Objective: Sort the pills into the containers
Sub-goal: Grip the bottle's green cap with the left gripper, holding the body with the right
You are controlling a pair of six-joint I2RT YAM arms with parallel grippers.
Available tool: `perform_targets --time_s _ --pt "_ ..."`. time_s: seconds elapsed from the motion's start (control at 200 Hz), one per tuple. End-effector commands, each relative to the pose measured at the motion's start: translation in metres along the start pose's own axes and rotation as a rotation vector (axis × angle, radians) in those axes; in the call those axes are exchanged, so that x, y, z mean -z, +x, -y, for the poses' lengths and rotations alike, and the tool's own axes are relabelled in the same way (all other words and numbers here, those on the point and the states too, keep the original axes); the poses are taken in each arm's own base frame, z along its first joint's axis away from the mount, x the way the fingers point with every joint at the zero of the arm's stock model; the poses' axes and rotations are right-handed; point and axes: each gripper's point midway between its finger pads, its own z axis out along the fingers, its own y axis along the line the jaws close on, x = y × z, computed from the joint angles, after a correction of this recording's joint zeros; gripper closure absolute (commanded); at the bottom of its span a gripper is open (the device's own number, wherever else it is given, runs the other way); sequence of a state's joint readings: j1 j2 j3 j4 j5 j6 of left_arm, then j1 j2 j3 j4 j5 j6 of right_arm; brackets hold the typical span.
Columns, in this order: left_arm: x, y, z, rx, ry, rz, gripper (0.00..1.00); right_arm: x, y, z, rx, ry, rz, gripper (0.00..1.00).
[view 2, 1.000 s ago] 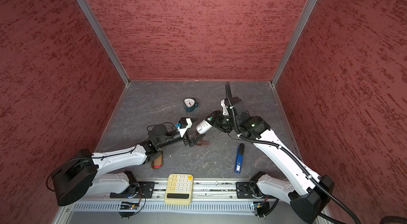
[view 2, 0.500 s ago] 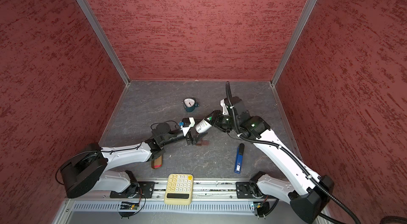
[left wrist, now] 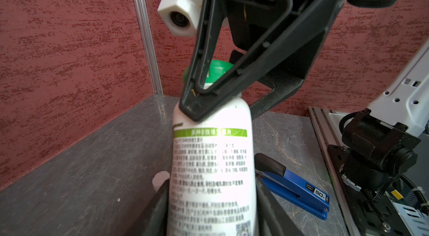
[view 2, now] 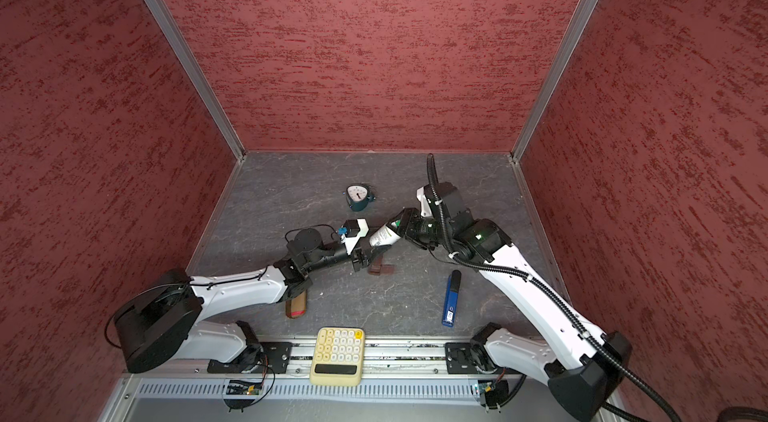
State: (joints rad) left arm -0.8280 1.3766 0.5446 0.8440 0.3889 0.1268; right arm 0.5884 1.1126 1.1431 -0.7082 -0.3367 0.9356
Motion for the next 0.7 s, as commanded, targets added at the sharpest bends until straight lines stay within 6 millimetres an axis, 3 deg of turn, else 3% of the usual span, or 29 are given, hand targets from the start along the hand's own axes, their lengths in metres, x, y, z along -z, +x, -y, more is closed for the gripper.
perform_targets --time_s 0.0,0.24,0.436,0.556,0.696 --pt "-0.005 -0.002 0.004 -0.001 0.035 -0.003 0.53 0.005 -0.004 -0.003 0.008 -0.017 0.025 0.61" --pt "-0.007 0.005 0.004 0.015 0.043 -0.019 0.69 0.009 -0.006 -0.009 0.029 -0.032 0.032 0.58" --pt "-0.002 0.011 -0.006 0.03 0.003 -0.014 1.0 0.025 -0.015 -0.015 0.06 -0.03 0.097 0.34" --pt "0.01 0.018 -0.01 0.047 0.005 -0.024 1.0 0.036 -0.021 -0.026 0.082 -0.074 0.143 0.34" --pt "0.019 0.024 -0.009 0.059 0.03 -0.04 1.0 0.028 -0.02 -0.024 0.097 -0.083 0.115 0.36"
